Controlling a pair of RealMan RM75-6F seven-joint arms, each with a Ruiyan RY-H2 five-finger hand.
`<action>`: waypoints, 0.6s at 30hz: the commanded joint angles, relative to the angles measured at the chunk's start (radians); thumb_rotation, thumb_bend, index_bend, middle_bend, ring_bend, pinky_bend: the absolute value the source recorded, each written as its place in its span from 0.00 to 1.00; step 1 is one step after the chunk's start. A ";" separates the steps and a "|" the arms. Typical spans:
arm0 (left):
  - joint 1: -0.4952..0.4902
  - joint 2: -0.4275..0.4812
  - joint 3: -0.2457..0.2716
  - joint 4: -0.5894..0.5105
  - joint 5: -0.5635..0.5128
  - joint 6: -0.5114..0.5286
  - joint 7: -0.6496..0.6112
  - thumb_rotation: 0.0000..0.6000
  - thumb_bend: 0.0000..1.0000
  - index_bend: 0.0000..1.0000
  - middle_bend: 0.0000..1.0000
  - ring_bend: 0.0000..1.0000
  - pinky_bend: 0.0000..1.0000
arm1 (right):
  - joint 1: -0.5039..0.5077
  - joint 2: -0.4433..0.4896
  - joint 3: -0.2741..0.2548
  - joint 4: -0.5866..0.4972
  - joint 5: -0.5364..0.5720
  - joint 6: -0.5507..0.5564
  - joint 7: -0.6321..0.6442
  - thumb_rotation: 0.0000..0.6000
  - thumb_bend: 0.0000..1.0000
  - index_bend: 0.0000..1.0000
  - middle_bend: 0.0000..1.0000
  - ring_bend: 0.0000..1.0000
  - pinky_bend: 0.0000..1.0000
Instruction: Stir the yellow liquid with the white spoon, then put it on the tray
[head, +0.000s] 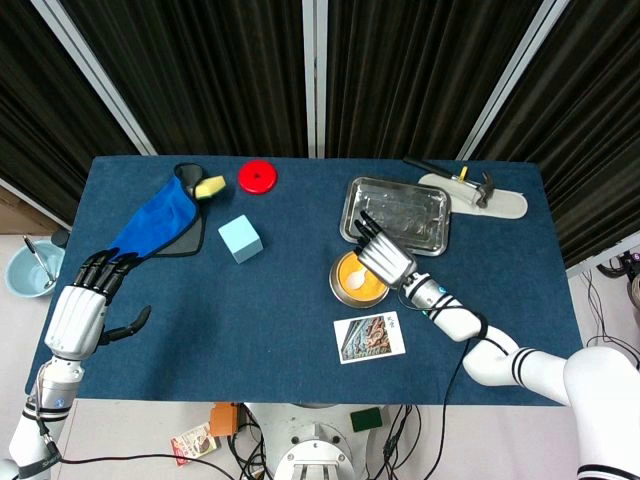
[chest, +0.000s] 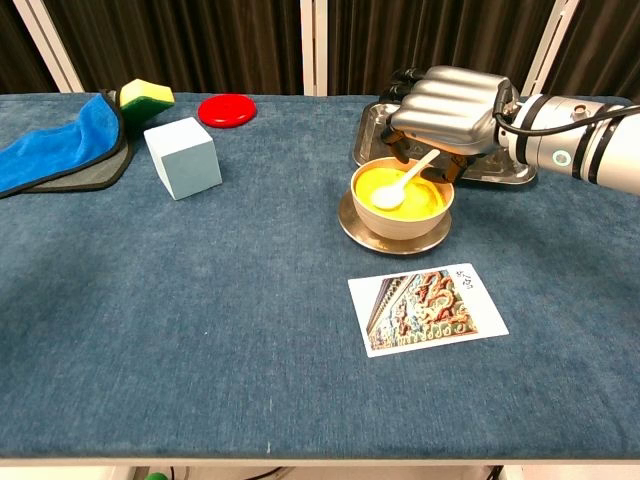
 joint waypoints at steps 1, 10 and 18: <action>-0.001 -0.001 -0.001 0.001 -0.001 -0.002 -0.001 0.69 0.29 0.19 0.17 0.10 0.13 | -0.004 -0.005 0.001 0.010 -0.007 0.000 0.007 1.00 0.37 0.50 0.38 0.09 0.06; -0.002 -0.004 -0.002 0.005 -0.004 -0.006 -0.002 0.69 0.29 0.19 0.17 0.10 0.14 | -0.004 -0.023 0.015 0.034 -0.019 -0.012 0.015 1.00 0.39 0.50 0.37 0.09 0.06; 0.003 -0.006 -0.001 0.013 -0.006 -0.004 -0.009 0.70 0.29 0.19 0.17 0.10 0.14 | -0.006 -0.031 0.022 0.037 -0.018 -0.030 0.007 1.00 0.44 0.52 0.37 0.09 0.06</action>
